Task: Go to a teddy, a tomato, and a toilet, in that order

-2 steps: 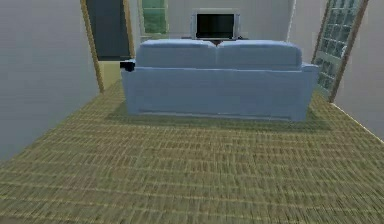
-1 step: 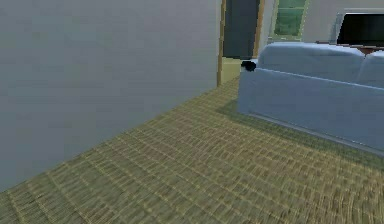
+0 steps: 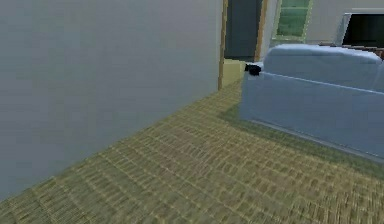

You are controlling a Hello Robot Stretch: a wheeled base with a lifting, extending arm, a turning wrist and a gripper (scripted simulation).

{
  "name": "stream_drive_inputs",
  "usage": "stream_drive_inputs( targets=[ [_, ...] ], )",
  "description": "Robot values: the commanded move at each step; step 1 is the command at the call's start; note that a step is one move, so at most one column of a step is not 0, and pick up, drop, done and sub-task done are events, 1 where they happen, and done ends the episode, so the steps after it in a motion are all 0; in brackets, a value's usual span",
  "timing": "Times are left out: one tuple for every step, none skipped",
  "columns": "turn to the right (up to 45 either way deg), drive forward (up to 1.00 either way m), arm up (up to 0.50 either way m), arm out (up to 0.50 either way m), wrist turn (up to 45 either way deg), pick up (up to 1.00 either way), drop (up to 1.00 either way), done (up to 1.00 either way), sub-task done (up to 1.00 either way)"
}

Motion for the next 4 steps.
stream_drive_inputs(
  targets=[
    [6.0,0.00,0.00,0.00,0.0,0.00,0.00,0.00,0.00],
    [0.0,1.00,0.00,0.00,0.0,0.00,0.00,0.00,0.00],
    [0.0,1.00,0.00,0.00,0.0,0.00,0.00,0.00,0.00],
    [0.0,0.75,0.00,0.00,0.0,0.00,0.00,0.00,0.00]
  ],
)
